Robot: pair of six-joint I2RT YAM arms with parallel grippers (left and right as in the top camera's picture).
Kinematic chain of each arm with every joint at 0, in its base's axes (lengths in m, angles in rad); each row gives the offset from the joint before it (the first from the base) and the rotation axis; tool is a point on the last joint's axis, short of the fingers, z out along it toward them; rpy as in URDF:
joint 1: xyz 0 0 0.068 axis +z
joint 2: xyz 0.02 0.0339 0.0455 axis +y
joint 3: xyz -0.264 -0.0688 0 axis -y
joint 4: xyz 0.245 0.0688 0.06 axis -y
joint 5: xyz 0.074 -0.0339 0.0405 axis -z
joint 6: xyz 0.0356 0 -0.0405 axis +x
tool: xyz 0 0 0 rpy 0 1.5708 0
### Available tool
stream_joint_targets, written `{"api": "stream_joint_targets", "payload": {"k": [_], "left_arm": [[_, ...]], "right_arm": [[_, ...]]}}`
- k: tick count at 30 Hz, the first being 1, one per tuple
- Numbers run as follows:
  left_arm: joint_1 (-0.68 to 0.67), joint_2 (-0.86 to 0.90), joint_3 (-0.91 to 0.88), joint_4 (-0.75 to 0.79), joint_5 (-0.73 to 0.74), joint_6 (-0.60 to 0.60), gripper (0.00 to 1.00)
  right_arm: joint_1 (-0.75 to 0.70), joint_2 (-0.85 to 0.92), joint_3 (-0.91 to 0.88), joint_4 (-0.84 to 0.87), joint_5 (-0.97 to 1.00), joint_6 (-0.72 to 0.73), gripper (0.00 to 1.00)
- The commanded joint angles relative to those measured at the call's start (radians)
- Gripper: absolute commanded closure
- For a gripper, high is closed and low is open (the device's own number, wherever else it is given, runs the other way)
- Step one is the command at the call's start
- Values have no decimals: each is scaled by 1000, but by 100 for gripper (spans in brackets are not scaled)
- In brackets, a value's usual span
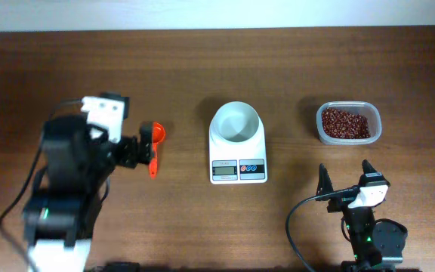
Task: Scoop item into bowl and weigh 50g on scale
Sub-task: 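Move the left gripper forward over the red scoop's handle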
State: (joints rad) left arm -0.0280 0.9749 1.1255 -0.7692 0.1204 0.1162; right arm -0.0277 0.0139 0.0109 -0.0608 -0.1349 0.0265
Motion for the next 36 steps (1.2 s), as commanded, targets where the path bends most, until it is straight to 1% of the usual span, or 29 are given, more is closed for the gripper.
{"api": "stream_joint_targets", "payload": {"k": [1,12,18,26,28,29,32,33,34,36], "left_arm": [[-2,131,16,-7,14,17,1],[-2,525,16,-3,15,16,1],[-2,661,16,-3,19,11,1],[-2,758,16,5,23,9,1],[-2,776,16,8,23,9,10],[-2,781,16,10,23,9,13],[-2,800,16,20,23,9,13],[-2,804,16,25,23,9,16],[-2,806,16,30,23,9,23],[-2,809,15,35,23,9,30]], "right_arm": [[9,-8,-5,-6,5,5,1],[9,-8,-5,-6,5,5,1],[9,-8,-5,-6,5,5,1],[9,-8,-5,-6,5,5,1],[9,-8,-5,-6,5,5,2],[9,-8,-5,-6,5,5,1],[9,-8,-5,-6,5,5,1],[9,-8,-5,-6,5,5,1],[9,-8,-5,-6,5,5,1],[9,-8,-5,-6,5,5,1]]}}
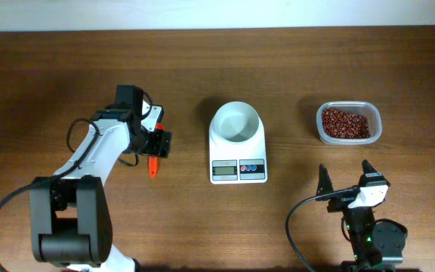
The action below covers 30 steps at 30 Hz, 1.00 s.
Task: Scoop item into bowl and weigh 50g on scale
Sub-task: 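Move the left gripper forward over the red scoop's handle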
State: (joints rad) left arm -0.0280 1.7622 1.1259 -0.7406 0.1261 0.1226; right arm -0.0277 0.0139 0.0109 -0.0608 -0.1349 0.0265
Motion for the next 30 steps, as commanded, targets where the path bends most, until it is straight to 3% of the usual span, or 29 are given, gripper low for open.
{"api": "stream_joint_targets", "payload": {"k": [1,4,9,11,12,14,15,16,20,23,30], "left_arm": [[-2,23,14,7,17,3,32],[-2,24,7,26,17,-5,49],[-2,23,13,47,16,-5,49],[-2,21,43,43,17,-5,59],[-2,19,57,45,17,-5,59],[-2,19,71,43,28,-4,46],[-2,20,71,34,28,-4,67],[-2,20,71,27,28,-4,79],[-2,20,68,13,26,-60,74],[-5,22,66,-13,15,-111,64],[-13,22,21,-19,-65,-112,66]], "right_arm": [[9,-8,-5,-6,5,5,1],[9,-8,-5,-6,5,5,1],[9,-8,-5,-6,5,5,1],[9,-8,-5,-6,5,5,1],[9,-8,-5,-6,5,5,1],[9,-8,-5,-6,5,5,1],[9,-8,-5,-6,5,5,1],[9,-8,-5,-6,5,5,1],[9,-8,-5,-6,5,5,1],[9,-8,-5,-6,5,5,1],[9,-8,-5,-6,5,5,1]]}}
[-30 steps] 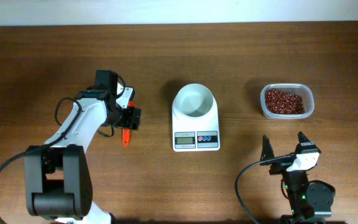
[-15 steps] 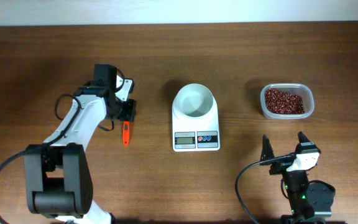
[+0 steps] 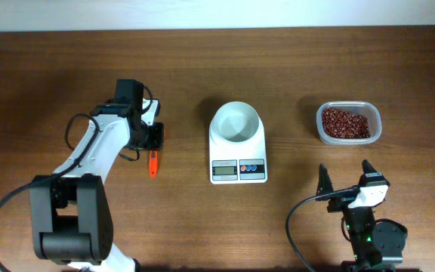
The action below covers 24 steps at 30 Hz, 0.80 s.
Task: Scoop item into bowl and weigh 50g on scale
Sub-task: 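Move the left gripper forward over the red scoop's handle, then close the left gripper on the red scoop handle and lift it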
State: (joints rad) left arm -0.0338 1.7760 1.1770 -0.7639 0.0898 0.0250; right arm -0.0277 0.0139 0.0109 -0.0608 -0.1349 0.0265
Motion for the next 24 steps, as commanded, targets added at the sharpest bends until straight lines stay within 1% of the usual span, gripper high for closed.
{"api": "stream_joint_targets", "payload": {"k": [1,5,10,12,15,24], "left_arm": [[-12,9,-36,7,-41,-15,68],[-26,9,-56,23,-60,-33,66],[-43,10,-103,82,-66,-33,64],[-43,10,-103,90,-109,-33,64],[-43,10,-103,109,-113,-33,62],[-43,21,-103,158,-113,-33,50]], "right_arm": [[9,-8,-5,-6,5,5,1],[9,-8,-5,-6,5,5,1],[9,-8,-5,-6,5,5,1],[9,-8,-5,-6,5,5,1],[9,-8,-5,-6,5,5,1],[9,-8,-5,-6,5,5,1]]}}
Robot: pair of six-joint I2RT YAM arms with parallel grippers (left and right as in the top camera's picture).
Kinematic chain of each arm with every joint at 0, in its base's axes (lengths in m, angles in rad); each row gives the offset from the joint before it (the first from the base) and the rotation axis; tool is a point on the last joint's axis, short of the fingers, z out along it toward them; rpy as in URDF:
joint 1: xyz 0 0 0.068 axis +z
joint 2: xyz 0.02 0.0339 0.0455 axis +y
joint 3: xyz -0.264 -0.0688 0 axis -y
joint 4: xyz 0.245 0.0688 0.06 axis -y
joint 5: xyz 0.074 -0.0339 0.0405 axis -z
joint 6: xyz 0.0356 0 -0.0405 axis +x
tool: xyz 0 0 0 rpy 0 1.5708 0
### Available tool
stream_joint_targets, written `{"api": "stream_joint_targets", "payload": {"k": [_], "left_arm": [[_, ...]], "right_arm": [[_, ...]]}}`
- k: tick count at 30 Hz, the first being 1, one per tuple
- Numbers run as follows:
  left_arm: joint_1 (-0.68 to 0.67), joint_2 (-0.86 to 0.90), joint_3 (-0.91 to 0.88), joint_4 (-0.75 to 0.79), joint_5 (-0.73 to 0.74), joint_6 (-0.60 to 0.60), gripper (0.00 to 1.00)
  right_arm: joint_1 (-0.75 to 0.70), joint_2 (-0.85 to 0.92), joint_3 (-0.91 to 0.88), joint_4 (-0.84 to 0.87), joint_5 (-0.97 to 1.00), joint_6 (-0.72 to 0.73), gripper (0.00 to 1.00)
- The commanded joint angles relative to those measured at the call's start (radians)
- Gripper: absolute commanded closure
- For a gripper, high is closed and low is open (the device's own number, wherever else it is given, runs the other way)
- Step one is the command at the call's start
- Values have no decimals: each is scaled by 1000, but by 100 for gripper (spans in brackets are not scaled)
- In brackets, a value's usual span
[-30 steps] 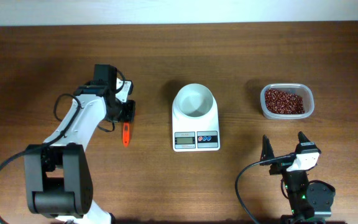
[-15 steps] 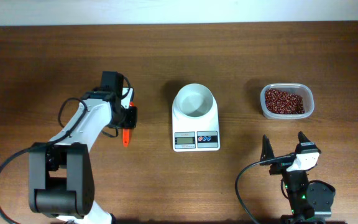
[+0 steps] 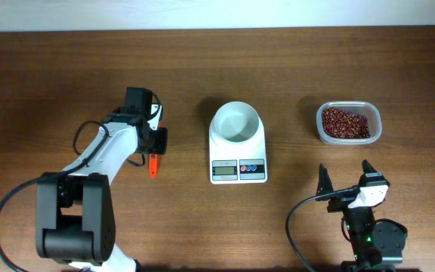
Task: Scoop item into bowl and weigh 50g on scale
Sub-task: 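Close the left gripper on the red scoop handle and lift it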
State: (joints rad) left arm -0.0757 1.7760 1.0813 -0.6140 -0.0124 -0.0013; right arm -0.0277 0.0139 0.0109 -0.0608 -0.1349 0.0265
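The orange scoop [image 3: 153, 164] lies on the table left of the scale, with only the end of its handle showing. My left gripper [image 3: 158, 140] is down over the scoop's cup end and hides it; from above I cannot tell whether its fingers are closed. A white bowl [image 3: 236, 122] sits empty on the white scale [image 3: 238, 171]. Red beans fill a clear tub [image 3: 347, 123] at the right. My right gripper [image 3: 346, 176] rests near the front right edge, open and holding nothing.
The left arm's cables [image 3: 89, 132] loop out to the left of the arm. The right arm's black cable [image 3: 297, 227] curves along the table's front edge. The table's back edge runs along the top of the view.
My left wrist has shifted slightly to the right over the scoop. The scoop's handle tip lies in the same spot. The right arm, bowl, scale and tub have not moved.
At first my left arm was raised, its gripper open beside the fully visible scoop. Then the arm was stretched out low with the gripper over the scoop's cup. It has stayed there since, shifting only slightly. The right arm has stayed parked and open.
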Motion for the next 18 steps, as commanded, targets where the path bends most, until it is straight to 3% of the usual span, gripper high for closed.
{"api": "stream_joint_targets", "payload": {"k": [1,6,13,18], "left_arm": [[-1,35,-8,10,-10,-7,48],[-1,91,-8,11,-11,-7,49],[-1,92,-8,71,-10,-7,60],[-1,92,-8,72,-10,-7,61]], "right_arm": [[9,-8,-5,-6,5,5,1],[9,-8,-5,-6,5,5,1],[9,-8,-5,-6,5,5,1],[9,-8,-5,-6,5,5,1]]}}
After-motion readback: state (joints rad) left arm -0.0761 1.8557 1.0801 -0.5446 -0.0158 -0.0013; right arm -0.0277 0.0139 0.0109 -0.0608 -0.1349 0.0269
